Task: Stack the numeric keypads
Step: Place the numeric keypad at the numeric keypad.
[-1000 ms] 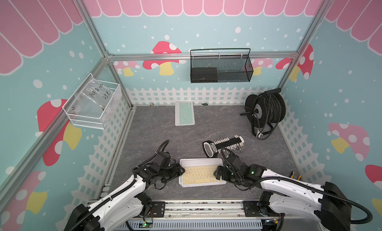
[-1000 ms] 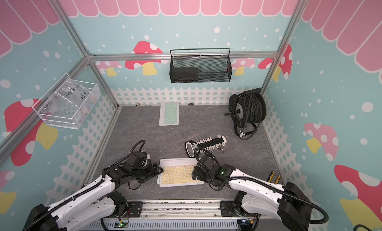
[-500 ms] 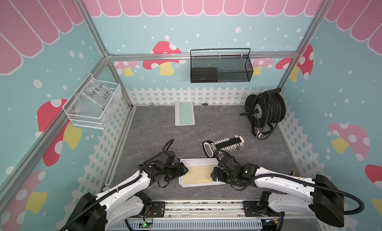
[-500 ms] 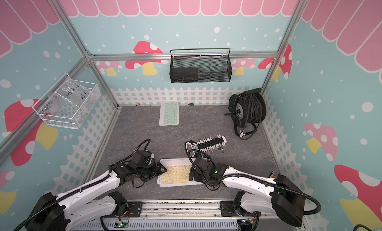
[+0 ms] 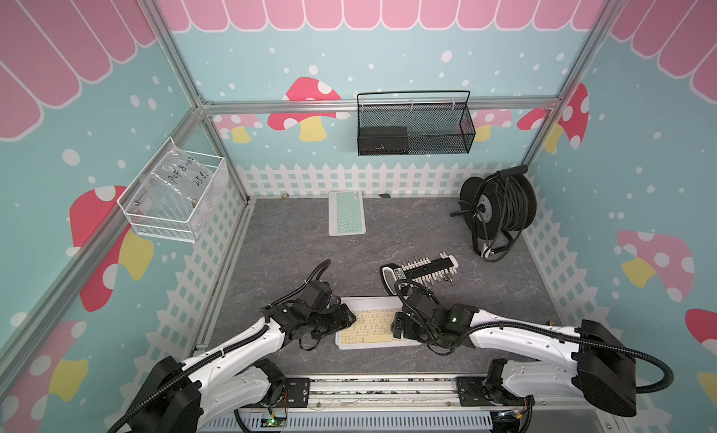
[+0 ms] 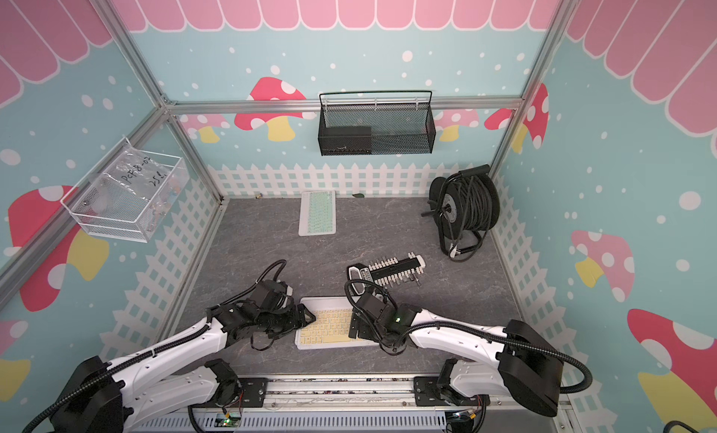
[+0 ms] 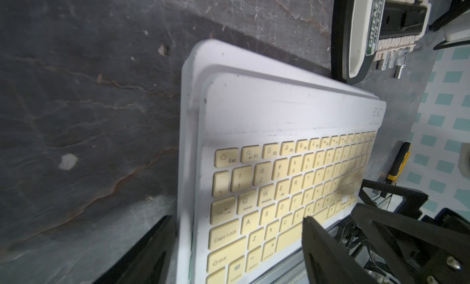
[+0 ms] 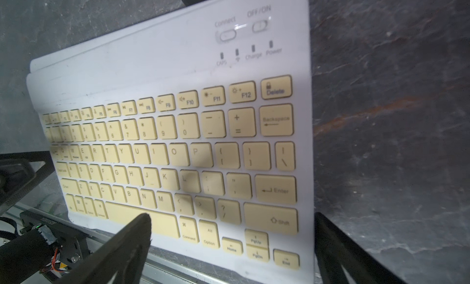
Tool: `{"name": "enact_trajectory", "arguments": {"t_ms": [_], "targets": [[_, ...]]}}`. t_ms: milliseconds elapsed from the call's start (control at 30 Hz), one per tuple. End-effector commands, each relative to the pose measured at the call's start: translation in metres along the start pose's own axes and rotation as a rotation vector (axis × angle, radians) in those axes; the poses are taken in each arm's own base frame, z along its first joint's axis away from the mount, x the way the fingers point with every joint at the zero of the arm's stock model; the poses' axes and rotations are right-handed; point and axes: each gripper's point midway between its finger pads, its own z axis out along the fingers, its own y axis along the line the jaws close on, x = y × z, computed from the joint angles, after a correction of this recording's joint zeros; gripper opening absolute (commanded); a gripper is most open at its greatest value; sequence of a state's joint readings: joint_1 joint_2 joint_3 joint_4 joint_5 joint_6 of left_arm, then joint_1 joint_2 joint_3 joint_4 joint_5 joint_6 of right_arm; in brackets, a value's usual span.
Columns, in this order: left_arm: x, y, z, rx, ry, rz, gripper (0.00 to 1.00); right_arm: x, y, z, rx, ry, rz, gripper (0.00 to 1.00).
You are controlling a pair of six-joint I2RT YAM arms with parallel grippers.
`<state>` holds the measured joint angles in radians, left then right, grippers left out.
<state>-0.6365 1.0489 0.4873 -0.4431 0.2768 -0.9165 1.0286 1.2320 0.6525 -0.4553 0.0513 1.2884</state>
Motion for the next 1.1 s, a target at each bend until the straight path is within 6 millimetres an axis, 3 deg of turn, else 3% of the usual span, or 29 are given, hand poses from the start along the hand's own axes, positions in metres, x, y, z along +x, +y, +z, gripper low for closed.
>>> {"name": "enact_trajectory", "arguments": {"t_ms": [0, 667, 1067], "targets": [[-0.012, -0.014, -0.004, 0.019, -0.04, 0.007, 0.81, -0.007, 0.01, -0.003, -0.016, -0.028, 0.019, 1.0], [-0.007, -0.009, -0.009, -0.024, -0.03, -0.005, 0.81, -0.012, 0.017, -0.003, -0.02, -0.041, 0.007, 1.0], [-0.035, -0.015, -0.023, -0.132, -0.085, 0.108, 0.85, -0.018, 0.009, -0.011, -0.002, -0.09, 0.018, 0.99]]}}
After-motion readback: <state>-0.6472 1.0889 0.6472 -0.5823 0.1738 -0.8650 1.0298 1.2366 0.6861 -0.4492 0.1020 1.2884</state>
